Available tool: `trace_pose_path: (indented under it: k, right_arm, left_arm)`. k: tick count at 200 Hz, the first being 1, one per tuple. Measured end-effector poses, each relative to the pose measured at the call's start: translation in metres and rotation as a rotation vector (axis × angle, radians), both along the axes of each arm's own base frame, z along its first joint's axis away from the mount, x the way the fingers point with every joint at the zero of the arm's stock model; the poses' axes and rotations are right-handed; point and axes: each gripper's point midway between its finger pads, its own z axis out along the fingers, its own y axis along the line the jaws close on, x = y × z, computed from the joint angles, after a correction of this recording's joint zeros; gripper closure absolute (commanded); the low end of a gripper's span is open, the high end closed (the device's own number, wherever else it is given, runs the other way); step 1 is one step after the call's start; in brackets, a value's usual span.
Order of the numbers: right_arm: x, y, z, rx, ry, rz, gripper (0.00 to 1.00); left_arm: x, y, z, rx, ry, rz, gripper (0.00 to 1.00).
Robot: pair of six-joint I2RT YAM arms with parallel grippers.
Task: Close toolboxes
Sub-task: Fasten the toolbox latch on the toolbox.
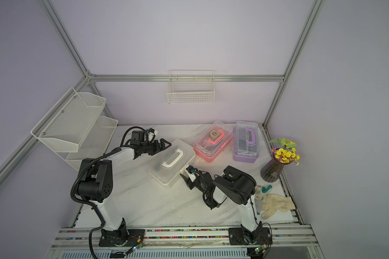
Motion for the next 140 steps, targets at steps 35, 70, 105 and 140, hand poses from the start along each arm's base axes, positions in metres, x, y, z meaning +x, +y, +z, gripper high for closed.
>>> trace_pose_path:
  k: [35, 70, 105, 140]
  right_arm:
    - [-0.004, -0.001, 0.0, -0.004, 0.003, 0.003, 0.52]
    - [-0.003, 0.002, 0.014, 0.005, -0.004, 0.011, 0.52]
    - [0.001, 0.008, 0.015, -0.009, 0.007, 0.017, 0.52]
    - [0.003, 0.01, 0.01, -0.031, 0.031, 0.02, 0.52]
  left_arm:
    - [0.0, 0.0, 0.0, 0.0, 0.001, 0.0, 0.0]
    - [0.0, 0.0, -0.004, -0.001, 0.008, -0.002, 0.0]
    - [0.0, -0.002, -0.005, -0.008, 0.01, -0.008, 0.0]
    - [-0.002, -0.005, -0.004, -0.011, 0.012, -0.02, 0.0]
